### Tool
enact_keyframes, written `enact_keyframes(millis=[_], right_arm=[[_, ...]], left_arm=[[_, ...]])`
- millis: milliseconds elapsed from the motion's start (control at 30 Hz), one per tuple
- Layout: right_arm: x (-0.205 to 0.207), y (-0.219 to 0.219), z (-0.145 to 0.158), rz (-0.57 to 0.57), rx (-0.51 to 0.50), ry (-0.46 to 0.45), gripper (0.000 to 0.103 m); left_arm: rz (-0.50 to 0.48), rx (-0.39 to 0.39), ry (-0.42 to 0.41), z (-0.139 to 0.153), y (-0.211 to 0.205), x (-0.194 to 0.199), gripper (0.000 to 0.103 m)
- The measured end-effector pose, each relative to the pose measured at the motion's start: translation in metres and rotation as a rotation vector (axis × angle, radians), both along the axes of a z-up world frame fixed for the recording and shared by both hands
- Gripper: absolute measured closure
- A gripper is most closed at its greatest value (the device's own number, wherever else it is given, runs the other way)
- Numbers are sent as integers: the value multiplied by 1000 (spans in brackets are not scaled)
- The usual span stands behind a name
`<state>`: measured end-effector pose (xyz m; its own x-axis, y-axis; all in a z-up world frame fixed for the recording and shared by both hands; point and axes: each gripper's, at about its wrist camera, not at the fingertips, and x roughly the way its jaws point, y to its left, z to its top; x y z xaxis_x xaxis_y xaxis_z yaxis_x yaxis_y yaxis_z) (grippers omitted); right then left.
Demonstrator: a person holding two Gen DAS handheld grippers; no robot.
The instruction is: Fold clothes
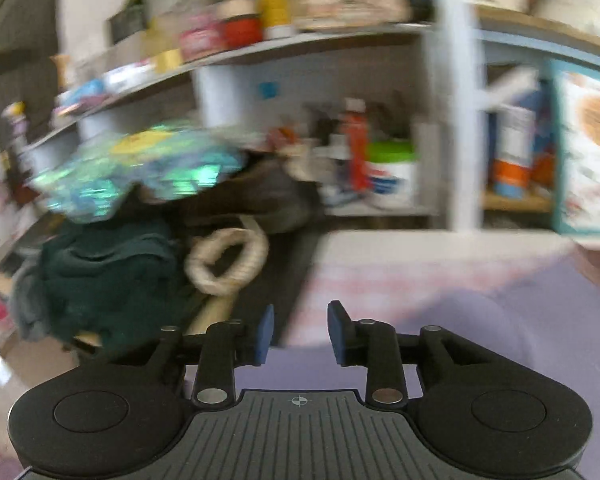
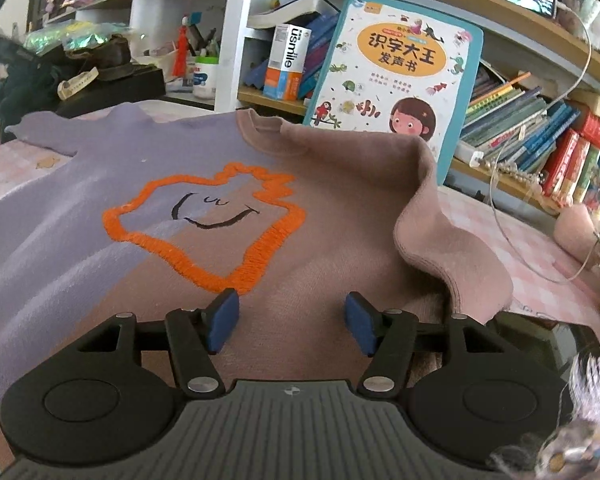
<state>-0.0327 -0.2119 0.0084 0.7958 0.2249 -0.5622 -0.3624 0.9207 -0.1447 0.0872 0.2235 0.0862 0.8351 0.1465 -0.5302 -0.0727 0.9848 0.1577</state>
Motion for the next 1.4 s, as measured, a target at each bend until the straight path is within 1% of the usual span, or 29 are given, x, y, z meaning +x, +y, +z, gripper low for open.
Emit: enact_keyframes(millis=[67,200,333,367,433,533,633,733,800,867,900,1000,1067,1133,1200,1233,1267,1300,1333,1400], right_arm=[[0,1,0,-4,-1,0,46],[-3,7,0,-17,-31,-17,46],[-6,10,2,-30,-59,-31,46],[-7,8,3,-35,-68,-32,46],[-9,2,9,-74,-110,-65,46],[-9,-13,16,-136,-157,-88,46],[-8,-25,19,-187,-190,-85,46],[-14,-25,18,-239,-241,-98,48],[-25,-25,21,-252,-254,-126,48],[-36,-24,27,-261,-241,-129,48],[-41,-25,29,-263,-227,-122,47],[-37,-30,26,-300,-228,-91,47],[-34,-33,23,-325,-228,-71,47],[-31,-36,21,-350,-229,-51,47],[-28,-40,18,-375,-229,-30,50],[-27,-41,17,-387,-229,-20,57],[-23,-41,15,-381,-236,-7,71],[-20,-40,13,-374,-243,5,78],[-16,-40,11,-364,-243,21,90],[-9,-39,13,-354,-256,27,92]], left_arm=[[-115,-26,20,-9,-30,-5,72],[-341,-86,63,-30,-95,-3,72],[-492,-110,86,-49,-153,-1,72],[-521,-104,92,-54,-165,0,72],[-540,-45,100,-66,-182,1,72],[-553,-4,109,-79,-192,0,72],[-553,-19,103,-82,-187,-1,70],[-539,-45,99,-83,-182,-3,62],[-533,-52,99,-82,-181,-2,60],[-534,-41,92,-83,-182,-3,59],[-535,-35,89,-83,-183,-3,59],[-540,-5,70,-84,-187,-7,59],[-548,28,50,-84,-191,-11,52],[-551,59,31,-85,-194,-15,49],[-552,77,22,-85,-196,-17,48],[-553,83,19,-85,-196,-17,48],[-554,82,17,-85,-196,-17,47],[-557,79,17,-84,-196,-17,47],[-560,76,17,-84,-196,-17,47],[-566,71,15,-84,-195,-17,44]])
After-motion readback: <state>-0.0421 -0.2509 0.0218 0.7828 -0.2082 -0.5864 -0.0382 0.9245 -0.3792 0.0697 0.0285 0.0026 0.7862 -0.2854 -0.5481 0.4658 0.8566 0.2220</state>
